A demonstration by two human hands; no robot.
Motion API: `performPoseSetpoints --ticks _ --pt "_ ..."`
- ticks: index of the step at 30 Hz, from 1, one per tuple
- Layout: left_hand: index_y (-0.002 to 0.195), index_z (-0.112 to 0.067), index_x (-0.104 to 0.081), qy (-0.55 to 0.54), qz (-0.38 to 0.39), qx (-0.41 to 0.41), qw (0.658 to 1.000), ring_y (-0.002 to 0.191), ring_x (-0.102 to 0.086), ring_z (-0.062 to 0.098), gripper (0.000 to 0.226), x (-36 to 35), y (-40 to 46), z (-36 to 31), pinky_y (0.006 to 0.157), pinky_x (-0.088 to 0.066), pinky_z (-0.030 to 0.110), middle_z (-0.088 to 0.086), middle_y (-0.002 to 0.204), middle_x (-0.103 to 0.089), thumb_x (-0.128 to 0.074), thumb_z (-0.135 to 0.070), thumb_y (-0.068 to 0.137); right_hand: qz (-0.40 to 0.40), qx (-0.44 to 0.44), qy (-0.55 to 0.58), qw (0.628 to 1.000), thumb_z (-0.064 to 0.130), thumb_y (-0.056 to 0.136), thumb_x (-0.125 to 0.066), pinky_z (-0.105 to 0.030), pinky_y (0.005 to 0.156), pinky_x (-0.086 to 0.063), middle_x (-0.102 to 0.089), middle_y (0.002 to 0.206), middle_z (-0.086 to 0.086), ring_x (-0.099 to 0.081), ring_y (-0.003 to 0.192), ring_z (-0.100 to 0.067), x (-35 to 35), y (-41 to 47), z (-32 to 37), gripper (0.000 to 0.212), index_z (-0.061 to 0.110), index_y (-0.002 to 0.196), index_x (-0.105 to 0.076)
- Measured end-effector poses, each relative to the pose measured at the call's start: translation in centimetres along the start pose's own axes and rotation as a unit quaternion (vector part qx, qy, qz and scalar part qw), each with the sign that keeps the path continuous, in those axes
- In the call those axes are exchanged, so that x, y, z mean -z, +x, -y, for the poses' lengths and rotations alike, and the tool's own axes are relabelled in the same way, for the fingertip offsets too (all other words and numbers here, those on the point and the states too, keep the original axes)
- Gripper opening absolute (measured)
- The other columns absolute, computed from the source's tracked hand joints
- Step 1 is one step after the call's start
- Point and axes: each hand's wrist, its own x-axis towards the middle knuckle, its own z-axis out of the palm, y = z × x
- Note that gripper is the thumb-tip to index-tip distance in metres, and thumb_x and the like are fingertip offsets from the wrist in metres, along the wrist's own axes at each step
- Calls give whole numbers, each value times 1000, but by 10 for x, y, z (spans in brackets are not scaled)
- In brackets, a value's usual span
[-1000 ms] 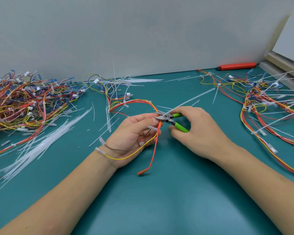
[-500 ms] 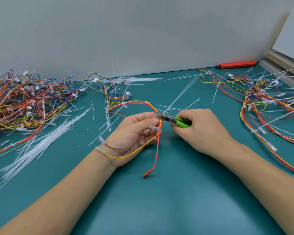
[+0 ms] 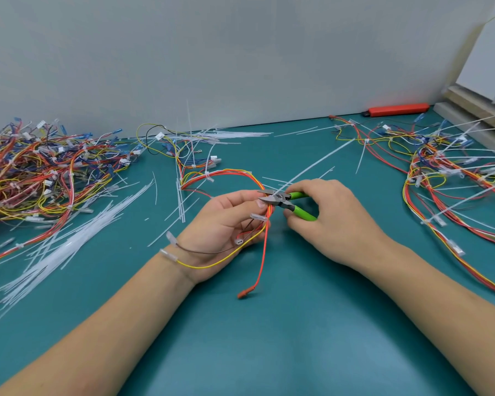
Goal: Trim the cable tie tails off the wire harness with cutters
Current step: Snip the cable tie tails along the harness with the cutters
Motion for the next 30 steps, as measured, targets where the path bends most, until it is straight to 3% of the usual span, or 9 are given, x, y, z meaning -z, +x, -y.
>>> performPoseSetpoints --ticks 4,7,11,16,20,22,26,30 --pt "95 -13 -78 2 -2 -1 1000 66 -52 16 20 -1 0 0 66 -37 30 5 84 -68 -71 -16 77 -7 6 2 1000 33 89 -69 -28 86 -40 -67 104 14 -54 103 -16 0 0 0 25 29 114 -69" --pt "96 -13 -78 4 2 -3 1000 66 -53 16 19 0 -1 0 66 -38 29 4 85 -68 -70 -16 79 -9 0 12 1000 35 88 -71 -33 74 -46 -65 81 14 -57 85 -13 1 0 0 7 31 91 -68" --pt "86 -18 -80 10 9 -5 1000 68 -51 16 13 -1 -1 -1 67 -37 29 2 84 -70 -69 -16 80 -19 -37 5 999 40 85 -71 -32 56 -35 -56 61 4 -52 63 -13 1 0 -2 23 25 71 -59" --pt "94 -15 -78 3 13 -2 1000 64 -57 14 15 0 -1 0 62 -48 24 4 86 -70 -69 -16 81 -18 -44 8 999 37 86 -71 -33 61 -33 -55 61 5 -52 66 -17 -1 -1 1 26 22 72 -56" --pt "95 -14 -78 1 13 -2 1000 63 -57 13 17 1 0 0 63 -47 23 3 84 -69 -69 -15 80 -5 -22 14 1000 35 88 -70 -42 85 -48 -65 88 11 -55 91 -17 1 -2 6 8 32 93 -65" --pt "98 -12 -76 0 12 -2 1000 63 -57 13 19 1 0 0 63 -46 24 3 84 -69 -70 -15 80 -3 -22 7 1000 34 88 -69 -44 92 -47 -67 97 11 -55 100 -20 1 -2 6 16 31 104 -68" --pt "103 -8 -72 3 8 0 1000 64 -56 14 24 1 0 0 64 -44 26 4 84 -69 -70 -15 80 -2 -20 3 1000 32 88 -67 -44 94 -47 -68 99 11 -56 102 -21 1 -1 6 21 30 108 -69" --pt "105 -7 -71 2 6 -2 1000 64 -55 15 28 0 -1 0 65 -42 27 5 84 -69 -70 -15 79 -2 -19 19 1000 32 87 -69 -44 87 -50 -67 88 10 -58 92 -21 1 0 5 9 31 96 -67"
